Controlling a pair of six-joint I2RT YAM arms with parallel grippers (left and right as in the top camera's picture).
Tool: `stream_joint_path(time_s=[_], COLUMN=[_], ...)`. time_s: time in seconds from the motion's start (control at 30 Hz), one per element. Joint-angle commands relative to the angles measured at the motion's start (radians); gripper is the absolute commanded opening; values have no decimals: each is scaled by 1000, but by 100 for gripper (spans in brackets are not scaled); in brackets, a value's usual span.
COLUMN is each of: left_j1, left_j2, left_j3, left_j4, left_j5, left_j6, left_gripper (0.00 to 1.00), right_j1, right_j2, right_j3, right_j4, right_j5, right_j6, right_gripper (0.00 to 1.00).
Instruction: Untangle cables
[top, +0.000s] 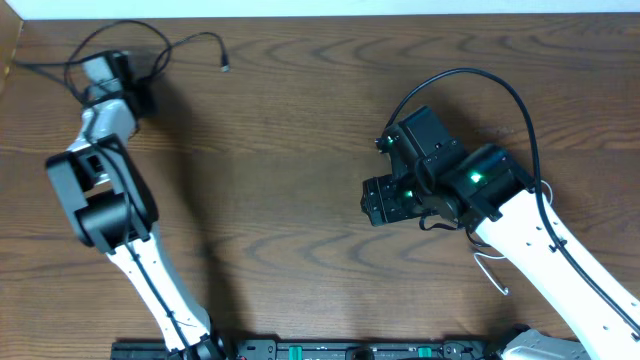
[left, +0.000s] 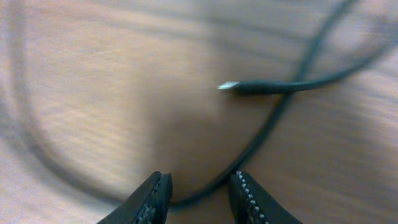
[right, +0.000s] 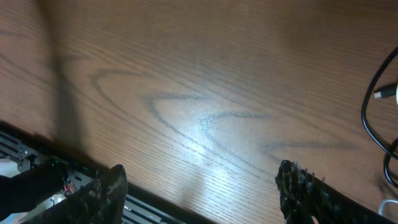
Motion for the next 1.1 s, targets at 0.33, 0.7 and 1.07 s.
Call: stream_joint_path(time_s=[0.33,0.7,1.07], left_j1=[125,-15,-248], left_j2=[-130,-186,-232], left_j3=[11,2,-34], left_j4=[13,-99,-247], left_j5=[113,434,322], left_j6=[-217,-338,-338], left_gripper=[95,84,93], right_j1=[40,41,-72], right_j2=[33,33,24], right_j3=[-7,-7,-7], right_j4=[0,10,-116], right_j5=[-6,1,259], right_j6=[13,12,145], right_gripper=[77,77,99])
